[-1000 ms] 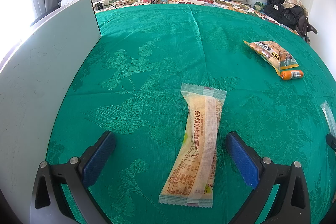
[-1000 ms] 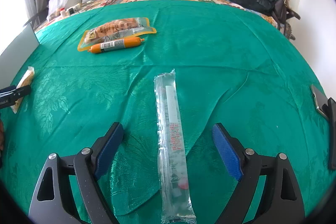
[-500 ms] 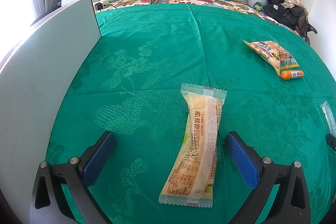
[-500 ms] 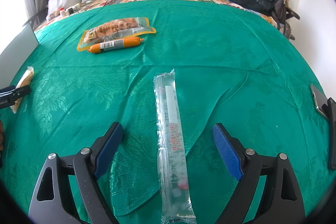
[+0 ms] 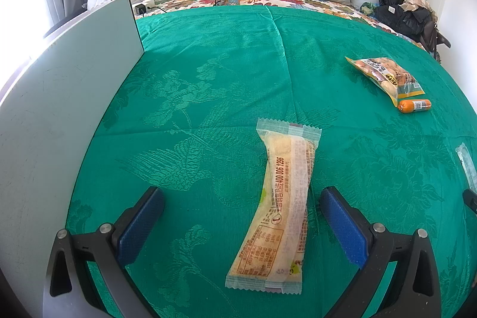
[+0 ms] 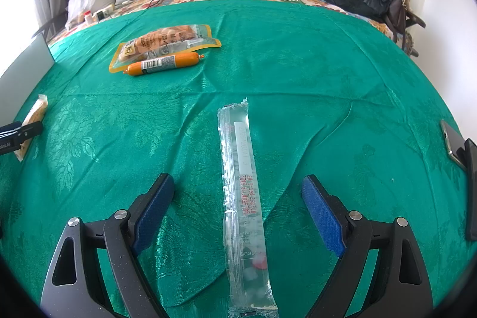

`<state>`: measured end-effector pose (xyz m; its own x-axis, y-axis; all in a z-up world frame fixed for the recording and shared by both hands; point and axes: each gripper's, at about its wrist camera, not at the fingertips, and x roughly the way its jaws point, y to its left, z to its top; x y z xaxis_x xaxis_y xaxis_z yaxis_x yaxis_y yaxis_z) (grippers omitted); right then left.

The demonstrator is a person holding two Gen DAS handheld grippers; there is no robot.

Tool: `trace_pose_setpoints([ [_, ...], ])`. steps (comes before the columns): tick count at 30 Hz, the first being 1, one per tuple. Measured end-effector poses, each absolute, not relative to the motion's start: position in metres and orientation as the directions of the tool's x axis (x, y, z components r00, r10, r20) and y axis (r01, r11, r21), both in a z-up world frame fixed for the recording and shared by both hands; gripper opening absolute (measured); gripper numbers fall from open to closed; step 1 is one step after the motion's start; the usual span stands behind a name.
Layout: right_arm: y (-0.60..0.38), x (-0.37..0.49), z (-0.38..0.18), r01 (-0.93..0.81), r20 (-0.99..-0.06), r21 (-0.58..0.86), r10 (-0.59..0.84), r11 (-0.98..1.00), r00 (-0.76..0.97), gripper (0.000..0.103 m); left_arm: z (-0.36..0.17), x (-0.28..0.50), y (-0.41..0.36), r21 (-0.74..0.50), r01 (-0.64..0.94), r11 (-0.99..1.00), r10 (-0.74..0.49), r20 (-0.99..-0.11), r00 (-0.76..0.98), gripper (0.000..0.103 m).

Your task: Organize snacks

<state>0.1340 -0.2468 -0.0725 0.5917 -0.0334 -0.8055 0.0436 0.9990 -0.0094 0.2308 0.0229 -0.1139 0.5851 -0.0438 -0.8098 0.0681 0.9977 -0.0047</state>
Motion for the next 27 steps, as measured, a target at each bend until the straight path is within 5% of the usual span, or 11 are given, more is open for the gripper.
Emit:
trace_pose_setpoints([
  [27,-0.2469,0.1338,-0.0718,0.044,-0.806,-0.01,-0.035,0.999,0.591,0.089,-0.114,0.2306,0.0226,-0.005,0.068,0.998,-0.044,-0.81,0.585,0.103],
])
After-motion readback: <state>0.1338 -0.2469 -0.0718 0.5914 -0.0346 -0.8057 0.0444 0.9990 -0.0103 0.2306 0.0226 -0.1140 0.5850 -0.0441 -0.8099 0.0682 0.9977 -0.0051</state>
